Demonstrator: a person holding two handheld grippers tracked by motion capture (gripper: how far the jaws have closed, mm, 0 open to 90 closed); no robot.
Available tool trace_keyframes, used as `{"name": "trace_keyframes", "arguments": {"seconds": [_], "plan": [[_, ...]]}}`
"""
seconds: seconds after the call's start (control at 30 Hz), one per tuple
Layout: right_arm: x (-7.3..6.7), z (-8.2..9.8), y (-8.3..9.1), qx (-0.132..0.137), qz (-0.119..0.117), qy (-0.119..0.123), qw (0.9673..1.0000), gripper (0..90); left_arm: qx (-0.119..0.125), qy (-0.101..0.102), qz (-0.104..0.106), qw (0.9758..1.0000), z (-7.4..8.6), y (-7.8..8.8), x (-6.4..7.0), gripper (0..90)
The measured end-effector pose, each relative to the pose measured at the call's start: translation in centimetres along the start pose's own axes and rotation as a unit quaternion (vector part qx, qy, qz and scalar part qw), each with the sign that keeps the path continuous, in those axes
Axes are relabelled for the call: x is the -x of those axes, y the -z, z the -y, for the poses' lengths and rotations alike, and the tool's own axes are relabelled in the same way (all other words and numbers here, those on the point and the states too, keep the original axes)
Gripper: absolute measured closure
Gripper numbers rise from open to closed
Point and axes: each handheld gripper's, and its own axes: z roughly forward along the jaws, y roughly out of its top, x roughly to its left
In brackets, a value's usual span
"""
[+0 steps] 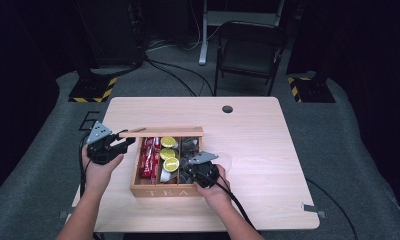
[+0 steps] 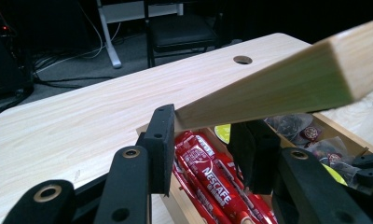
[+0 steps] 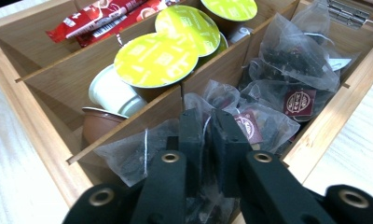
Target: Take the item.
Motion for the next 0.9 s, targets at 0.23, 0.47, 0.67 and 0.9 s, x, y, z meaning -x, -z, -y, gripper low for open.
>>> {"name": "trace_keyframes", "arguments": {"seconds": [0.23,0.47,0.67,0.9], "plan": [[-0.2,-0.3,0.7,0.018,-0.012,-0.006,0.9997,88.6,-0.001,0.000,0.002,1.0000,0.0,0.0,-0.1,60.9],[-0.2,-1.3,2.2,0.047,-0.025,-0.010,0.9986,89.0,0.000,-0.001,0.000,1.0000,0.0,0.0,0.0,60.9],[-0.3,-2.3,3.4,0.056,-0.032,-0.012,0.9978,89.1,0.000,0.001,0.002,1.0000,-0.1,0.0,-0.1,60.9],[0.0,-2.6,5.2,0.070,-0.025,-0.010,0.9972,89.2,0.002,0.000,0.001,1.0000,-0.1,-0.1,-0.1,60.9]]}}
